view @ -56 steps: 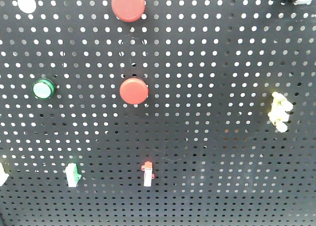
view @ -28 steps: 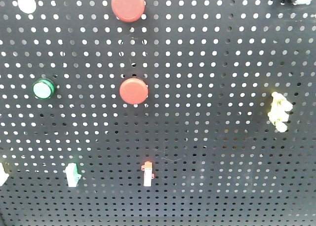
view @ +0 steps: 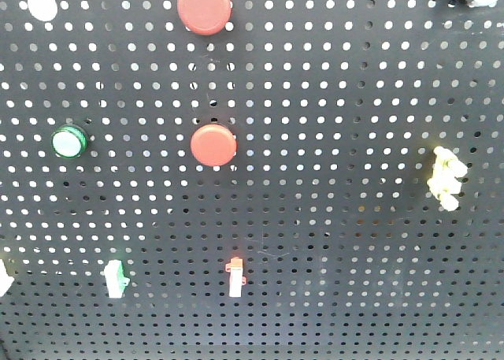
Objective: Rotate knob clockwise with right arm
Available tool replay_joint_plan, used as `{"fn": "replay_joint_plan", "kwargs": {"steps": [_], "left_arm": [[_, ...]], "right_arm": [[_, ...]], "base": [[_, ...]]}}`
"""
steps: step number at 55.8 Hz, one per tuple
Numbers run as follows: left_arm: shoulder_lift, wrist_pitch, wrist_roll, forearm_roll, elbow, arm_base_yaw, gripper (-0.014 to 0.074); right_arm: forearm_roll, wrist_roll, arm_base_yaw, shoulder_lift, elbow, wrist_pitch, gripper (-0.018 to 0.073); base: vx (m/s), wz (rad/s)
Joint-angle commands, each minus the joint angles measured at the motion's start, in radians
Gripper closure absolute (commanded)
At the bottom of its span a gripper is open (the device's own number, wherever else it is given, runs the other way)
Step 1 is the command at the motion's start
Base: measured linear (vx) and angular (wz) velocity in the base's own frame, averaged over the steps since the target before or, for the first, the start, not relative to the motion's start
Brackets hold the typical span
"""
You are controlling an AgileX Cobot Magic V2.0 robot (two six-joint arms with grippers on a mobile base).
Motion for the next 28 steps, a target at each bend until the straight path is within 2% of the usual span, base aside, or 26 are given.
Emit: {"fn": "replay_joint_plan", "kwargs": {"steps": [1, 13, 20, 23, 25, 28], "left_arm": [[-0.017, -0.085, -0.002, -0.006, 0.033, -0.008, 0.0603], [-0.017, -0.085, -0.002, -0.006, 0.033, -0.008, 0.0603], [-0.017, -0.085, -0.002, -0.006, 0.033, -0.008, 0.0603], [-0.017, -0.085, -0.002, -0.006, 0.033, -0.008, 0.0603], [-0.017, -0.085, -0.002, -0.006, 0.033, -0.008, 0.0603], [-0.017, -0.085, -0.002, -0.006, 0.033, -0.008, 0.0603]], "right_arm": [[-0.082, -0.008, -0.001, 0.014, 0.04, -0.15, 0.0564], [-0.1, -0.008, -0.001, 0.014, 0.157, -0.175, 0.0564], [-0.056, 0.102, -0.001, 0.014, 0.201, -0.167, 0.0564], [0.037, 0.162, -0.001, 0.014, 0.217, -0.129, 0.0564], [0.137, 0.18, -0.001, 0.014, 0.228, -0.103, 0.0564], [0.345, 0.142, -0.001, 0.014, 0.248, -0.049, 0.0564]], "base": [[0.0, 0.0], [0.0, 0.0], [0.0, 0.0], [0.0, 0.0], [0.0, 0.0], [0.0, 0.0]]}}
